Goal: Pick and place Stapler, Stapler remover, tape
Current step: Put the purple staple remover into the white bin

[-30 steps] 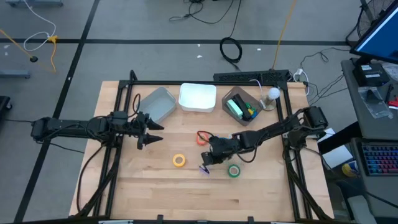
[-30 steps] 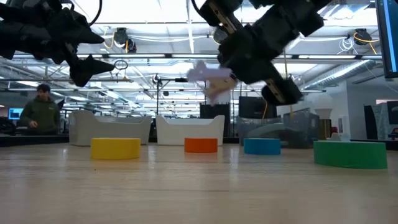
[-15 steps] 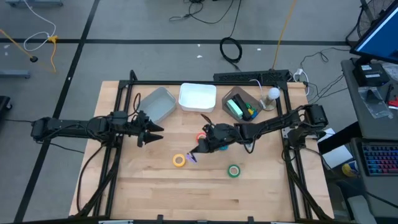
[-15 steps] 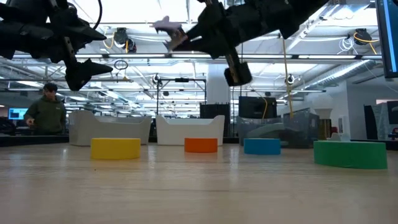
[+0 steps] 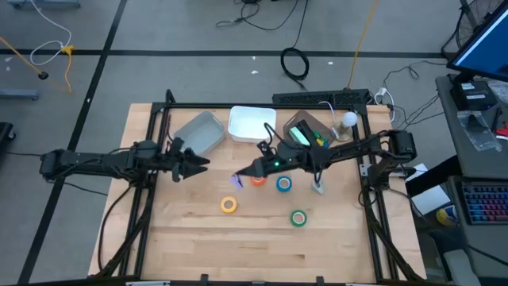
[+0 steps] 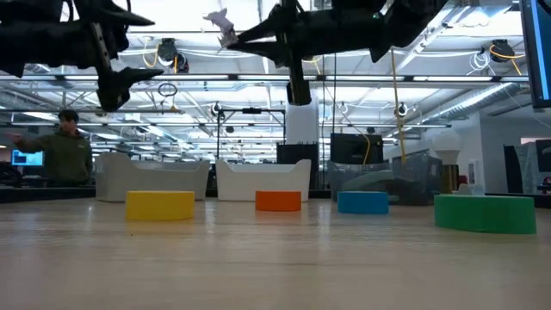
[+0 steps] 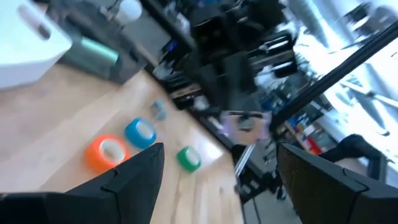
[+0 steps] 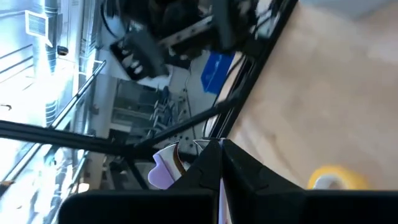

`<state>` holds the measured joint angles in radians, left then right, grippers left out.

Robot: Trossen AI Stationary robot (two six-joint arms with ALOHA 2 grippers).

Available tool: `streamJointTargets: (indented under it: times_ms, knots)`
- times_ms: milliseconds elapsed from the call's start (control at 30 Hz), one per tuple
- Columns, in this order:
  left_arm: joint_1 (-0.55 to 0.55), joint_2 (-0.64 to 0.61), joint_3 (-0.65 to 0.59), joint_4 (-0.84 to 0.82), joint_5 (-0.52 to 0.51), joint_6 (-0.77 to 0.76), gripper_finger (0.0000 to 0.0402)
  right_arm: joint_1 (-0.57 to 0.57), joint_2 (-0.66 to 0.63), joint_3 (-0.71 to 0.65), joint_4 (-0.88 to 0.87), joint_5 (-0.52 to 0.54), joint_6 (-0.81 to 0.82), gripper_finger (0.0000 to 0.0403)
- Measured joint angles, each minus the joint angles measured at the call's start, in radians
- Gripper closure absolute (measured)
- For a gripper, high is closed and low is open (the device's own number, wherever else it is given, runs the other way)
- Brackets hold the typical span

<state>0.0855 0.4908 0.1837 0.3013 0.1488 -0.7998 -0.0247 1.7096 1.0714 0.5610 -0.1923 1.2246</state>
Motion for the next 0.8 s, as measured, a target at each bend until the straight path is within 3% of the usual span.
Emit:
streamJointTargets:
  times_ms: [367, 567, 800]
  knots:
    - [-0.094, 0.026, 0.0, 0.185, -0.191, 0.009, 0.0089, -0.112, 0.0, 0.0, 0.11, 0.036, -0.119, 0.0403]
    - [-0.135, 0.174, 0.05, 0.276, -0.289, 0.001, 0.0089, -0.132, 0.0, 0.0, 0.116, 0.031, -0.138, 0.0403]
    - [-0.154, 0.391, 0.214, 0.277, -0.304, 0.018, 0.0089, -0.133, 0.0, 0.0, 0.116, 0.03, -0.149, 0.0403]
